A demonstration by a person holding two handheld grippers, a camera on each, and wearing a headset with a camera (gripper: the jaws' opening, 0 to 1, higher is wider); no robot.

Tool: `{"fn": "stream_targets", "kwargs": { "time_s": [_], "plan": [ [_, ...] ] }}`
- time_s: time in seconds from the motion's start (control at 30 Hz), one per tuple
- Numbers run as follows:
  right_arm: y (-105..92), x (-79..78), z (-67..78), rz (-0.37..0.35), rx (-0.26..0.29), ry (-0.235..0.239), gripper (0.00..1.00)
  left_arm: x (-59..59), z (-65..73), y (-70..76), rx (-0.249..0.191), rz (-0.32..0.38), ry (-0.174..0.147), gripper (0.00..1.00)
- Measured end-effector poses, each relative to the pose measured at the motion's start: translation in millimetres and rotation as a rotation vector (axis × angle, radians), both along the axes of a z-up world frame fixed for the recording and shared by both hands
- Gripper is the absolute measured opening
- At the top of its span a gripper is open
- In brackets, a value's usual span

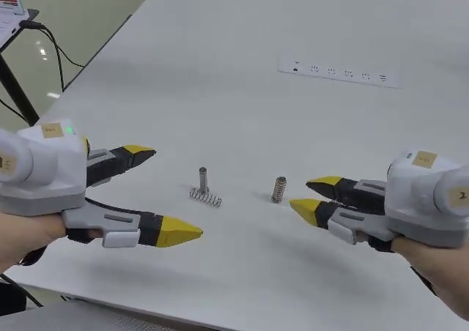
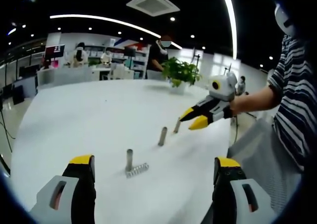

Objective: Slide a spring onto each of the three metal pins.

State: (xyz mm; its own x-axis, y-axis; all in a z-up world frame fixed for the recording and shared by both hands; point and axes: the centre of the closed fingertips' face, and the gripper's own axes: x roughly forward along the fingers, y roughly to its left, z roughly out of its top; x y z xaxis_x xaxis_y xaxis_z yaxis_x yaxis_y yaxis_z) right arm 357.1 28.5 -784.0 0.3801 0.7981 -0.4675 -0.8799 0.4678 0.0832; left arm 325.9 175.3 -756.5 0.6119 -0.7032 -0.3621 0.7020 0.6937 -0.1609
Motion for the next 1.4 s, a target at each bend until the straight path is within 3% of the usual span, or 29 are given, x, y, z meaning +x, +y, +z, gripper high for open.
{"fn": "stream_targets", "kwargs": {
  "time_s": [0.1, 0.23, 0.33, 0.53, 0.8, 0.97, 1.4],
  "plan": [
    [-2.4, -4.3, -5.9, -0.016, 0.019, 0.041, 0.24, -1.0, 0.4, -2.2, -0.003, -0.007, 0.003, 0.97],
    [-8.5, -7.3, -12.1, -0.039, 0.029, 0.057, 0.23, -1.8, 0.2, -2.4, -0.001, -0.009, 0.005, 0.97],
    [-13.2, -7.7, -12.9, -0.088, 0.089, 0.114, 0.23, -3.1, -0.6, -1.5, 0.0, -0.009, 0.008, 0.97],
    [-18.7, -11.3, -20.0, -0.097, 0.069, 0.116, 0.23, -4.1, -2.1, -1.0, -0.005, -0.007, 0.011, 0.97],
    [-12.6, -19.3, -28.4, -0.052, 0.017, 0.099, 0.24, -5.1, -3.8, -2.6, -0.008, -0.012, 0.017, 0.98],
    [5.8, -20.3, -26.2, 0.023, -0.027, 0.042, 0.23, -7.2, -5.7, -2.1, -0.004, -0.014, 0.021, 0.97],
    [77.6, -18.4, -7.2, 0.156, 0.003, -0.004, 0.22, -9.5, -4.6, 2.2, -0.005, 0.002, 0.021, 0.97]
  ]
}}
